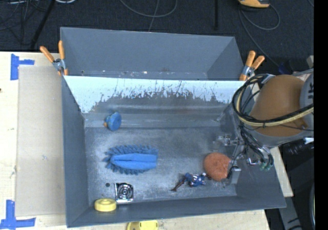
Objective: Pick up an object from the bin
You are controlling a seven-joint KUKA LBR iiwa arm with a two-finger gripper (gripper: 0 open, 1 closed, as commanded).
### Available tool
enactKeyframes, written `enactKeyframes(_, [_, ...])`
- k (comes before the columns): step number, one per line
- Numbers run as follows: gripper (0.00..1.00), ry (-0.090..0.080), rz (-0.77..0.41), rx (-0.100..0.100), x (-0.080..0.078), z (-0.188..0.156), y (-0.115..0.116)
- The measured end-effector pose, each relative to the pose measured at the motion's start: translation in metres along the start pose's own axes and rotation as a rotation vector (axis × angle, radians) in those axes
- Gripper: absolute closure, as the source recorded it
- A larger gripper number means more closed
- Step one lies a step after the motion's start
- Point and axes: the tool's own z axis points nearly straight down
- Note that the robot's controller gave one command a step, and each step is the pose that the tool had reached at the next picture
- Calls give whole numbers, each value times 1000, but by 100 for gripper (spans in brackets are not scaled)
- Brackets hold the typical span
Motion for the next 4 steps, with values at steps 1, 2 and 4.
enactKeyframes(1, [0,-7,-3,1,-2,-4,0])
enactKeyframes(2, [100,-7,93,0,-2,58,2])
enactKeyframes(4, [100,-9,89,1,-16,-84,10])
